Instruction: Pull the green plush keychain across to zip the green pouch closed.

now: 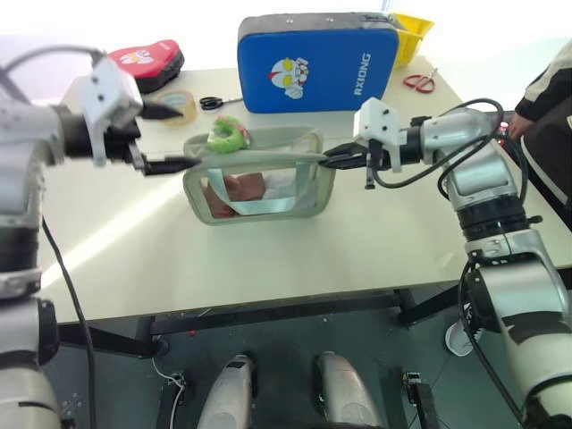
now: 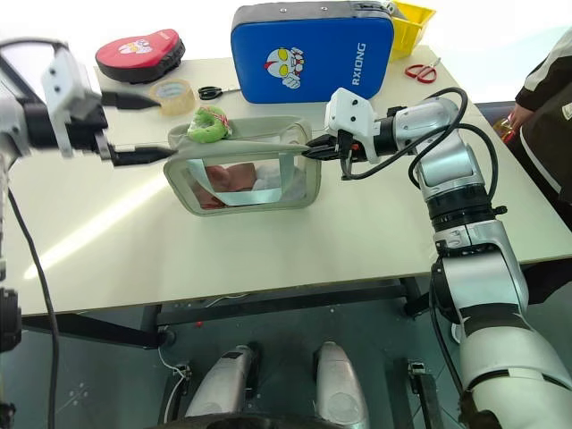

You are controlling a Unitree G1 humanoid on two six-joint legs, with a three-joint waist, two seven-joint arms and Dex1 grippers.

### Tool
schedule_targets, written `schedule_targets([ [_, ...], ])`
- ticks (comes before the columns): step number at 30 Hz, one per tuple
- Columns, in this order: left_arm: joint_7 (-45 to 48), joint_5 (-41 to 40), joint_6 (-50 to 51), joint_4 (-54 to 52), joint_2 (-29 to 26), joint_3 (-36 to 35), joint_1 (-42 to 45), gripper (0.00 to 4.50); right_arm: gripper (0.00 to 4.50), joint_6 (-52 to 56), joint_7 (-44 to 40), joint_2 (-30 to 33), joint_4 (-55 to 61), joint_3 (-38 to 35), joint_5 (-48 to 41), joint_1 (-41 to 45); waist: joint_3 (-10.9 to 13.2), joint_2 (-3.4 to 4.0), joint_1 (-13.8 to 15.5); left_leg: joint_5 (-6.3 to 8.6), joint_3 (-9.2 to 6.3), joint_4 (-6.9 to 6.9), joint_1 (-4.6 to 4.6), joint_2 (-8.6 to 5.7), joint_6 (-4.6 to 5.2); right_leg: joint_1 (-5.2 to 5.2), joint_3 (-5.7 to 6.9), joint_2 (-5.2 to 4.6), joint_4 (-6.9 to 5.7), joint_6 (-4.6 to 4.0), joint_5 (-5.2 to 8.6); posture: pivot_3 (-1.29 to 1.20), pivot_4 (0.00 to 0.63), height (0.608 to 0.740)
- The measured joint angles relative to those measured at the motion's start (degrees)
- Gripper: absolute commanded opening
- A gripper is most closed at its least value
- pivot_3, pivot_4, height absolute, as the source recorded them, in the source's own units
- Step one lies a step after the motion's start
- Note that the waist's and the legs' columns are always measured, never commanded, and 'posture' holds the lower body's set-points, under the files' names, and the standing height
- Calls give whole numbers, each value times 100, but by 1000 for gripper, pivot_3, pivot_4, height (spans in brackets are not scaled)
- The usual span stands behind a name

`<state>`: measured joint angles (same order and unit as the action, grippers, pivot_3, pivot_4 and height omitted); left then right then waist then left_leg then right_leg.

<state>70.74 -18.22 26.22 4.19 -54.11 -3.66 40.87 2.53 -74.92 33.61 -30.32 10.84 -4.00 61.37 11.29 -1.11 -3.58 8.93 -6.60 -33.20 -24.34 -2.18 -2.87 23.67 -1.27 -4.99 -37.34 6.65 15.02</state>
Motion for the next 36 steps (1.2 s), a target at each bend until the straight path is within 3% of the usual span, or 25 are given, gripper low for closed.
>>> schedule_targets([
  [3, -188, 83, 4, -15, 21, 19, -497, 4465, 0, -18, -18, 0, -29, -1, 9, 5, 0, 0, 2, 0, -3, 0, -1, 1, 0, 1, 2, 1, -1, -1, 0, 0, 150, 740],
  [7, -499, 200, -159, 23, 138, 26, -514, 4465, 0, -20, -39, -6, -28, -2, 34, 32, 0, -1, 19, 0, -2, -1, -1, 0, 0, 0, 1, 0, 1, -1, 0, 0, 150, 740],
  [8, -543, 233, -225, 44, 170, 28, -512, 4233, 0, -18, -49, -7, -29, -2, 35, 32, 0, 0, 18, 0, -2, -1, -1, 0, 0, 1, 2, 0, 1, -1, 0, 0, 150, 740],
  [10, -648, 262, -313, 153, 310, 34, -478, 3672, 0, -17, -60, -12, -27, -1, 38, 32, 0, 0, 19, 0, -3, -1, 0, 0, 0, 0, 2, 0, 1, -1, 0, 0, 150, 740],
  [16, -633, 323, -532, 405, 366, 117, -462, 400, 0, 3, -72, -28, -19, -2, 38, 32, 0, 0, 8, 0, -2, 0, -1, 0, 0, 2, 1, 0, 0, -1, 0, 0, 150, 740],
  [17, -628, 328, -544, 435, 371, 127, -454, 72, 0, 4, -72, -28, -15, -2, 38, 32, 0, 0, 10, 0, -2, 0, -1, 0, 0, 1, 2, 0, 0, -1, 0, 0, 150, 740],
  [25, -714, 448, -703, 701, 485, 194, -265, 72, 0, 275, -74, -14, 203, -14, 27, 5, 0, 0, 15, 0, -2, -1, -1, -1, 0, 1, 1, 0, 0, -1, 0, 0, 150, 740],
  [26, -718, 453, -687, 709, 483, 197, -246, 0, 800, 339, -85, -11, 246, -14, 16, -5, 0, 0, 15, 0, -2, -1, -1, -1, 0, 1, 1, 0, 0, -1, 0, 0, 150, 740],
  [27, -704, 455, -679, 709, 465, 199, -241, 0, 1128, 445, -121, -1, 313, -14, -26, -13, 0, 0, 14, 0, -2, -1, -2, -1, 0, 1, 1, 0, 0, -1, 0, 0, 150, 740],
  [32, -609, 460, -691, 718, 398, 209, -241, 0, 3664, 715, -158, 16, 543, -54, -188, 19, 0, 0, 8, 0, -2, -1, -1, -1, 0, 2, 1, 0, 0, -1, 0, 0, 150, 740],
  [36, -577, 445, -653, 670, 314, 206, -267, 0, 3664, 1145, 191, -229, 501, -305, -425, 568, 0, 1, -44, 0, -1, 5, -2, 0, 0, 11, -1, 0, -9, -1, 0, 0, 150, 740],
])
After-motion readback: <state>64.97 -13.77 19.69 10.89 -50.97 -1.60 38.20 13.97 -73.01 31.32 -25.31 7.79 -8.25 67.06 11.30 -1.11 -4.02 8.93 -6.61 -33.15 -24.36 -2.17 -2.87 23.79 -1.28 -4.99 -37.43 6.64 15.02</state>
